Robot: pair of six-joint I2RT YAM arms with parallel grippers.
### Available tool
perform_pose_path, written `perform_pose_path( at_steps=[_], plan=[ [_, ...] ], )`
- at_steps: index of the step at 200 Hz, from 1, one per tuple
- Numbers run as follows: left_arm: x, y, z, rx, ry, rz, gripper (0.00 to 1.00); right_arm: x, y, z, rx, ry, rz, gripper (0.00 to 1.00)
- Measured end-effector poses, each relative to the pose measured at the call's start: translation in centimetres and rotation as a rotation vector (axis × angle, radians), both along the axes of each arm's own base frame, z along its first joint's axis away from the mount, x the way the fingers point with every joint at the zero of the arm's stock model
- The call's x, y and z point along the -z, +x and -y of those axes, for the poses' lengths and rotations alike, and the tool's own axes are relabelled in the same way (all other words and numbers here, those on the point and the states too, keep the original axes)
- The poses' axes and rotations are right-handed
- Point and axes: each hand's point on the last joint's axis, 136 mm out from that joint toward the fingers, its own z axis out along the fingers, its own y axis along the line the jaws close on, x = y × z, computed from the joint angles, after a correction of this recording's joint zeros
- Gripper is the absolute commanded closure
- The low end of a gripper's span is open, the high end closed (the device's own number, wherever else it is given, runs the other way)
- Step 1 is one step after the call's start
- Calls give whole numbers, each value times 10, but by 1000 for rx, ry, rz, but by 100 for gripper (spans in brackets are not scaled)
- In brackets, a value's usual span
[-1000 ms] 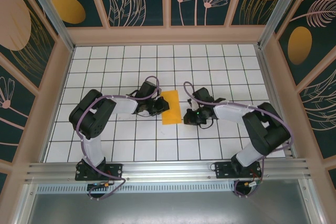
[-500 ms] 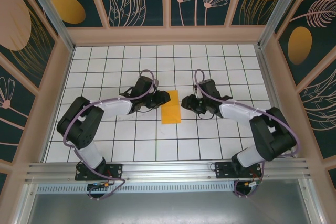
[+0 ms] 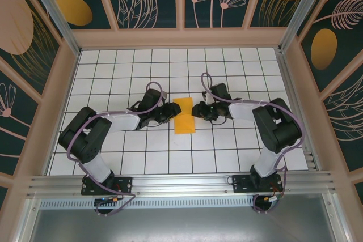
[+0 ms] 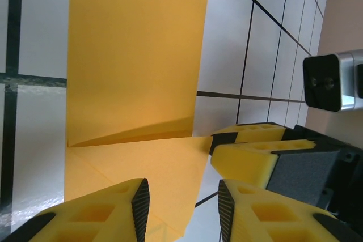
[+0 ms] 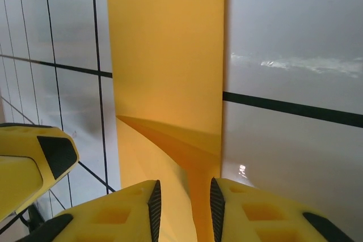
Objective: Fold a paper plane with a square sheet of paper (pick it up from the middle)
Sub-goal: Turn over the paper at the center of the table.
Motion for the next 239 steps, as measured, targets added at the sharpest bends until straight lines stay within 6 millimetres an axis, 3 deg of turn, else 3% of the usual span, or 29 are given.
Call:
perform_pose_path(
  at_steps=[52,78,178,239],
  plan=[
    [11,-2,2,-6,3,-32,61,0,-1,-6,-44,33,17,89],
    [20,-5,3,2,12,-51,61,0,4,-3,-31,38,30,92],
    [18,1,16,42,-1,-41,62,6,5,5,6,41,16,91],
    [24,9,23,57,7,-33,69,7,5,7,9,37,13,89]
  ],
)
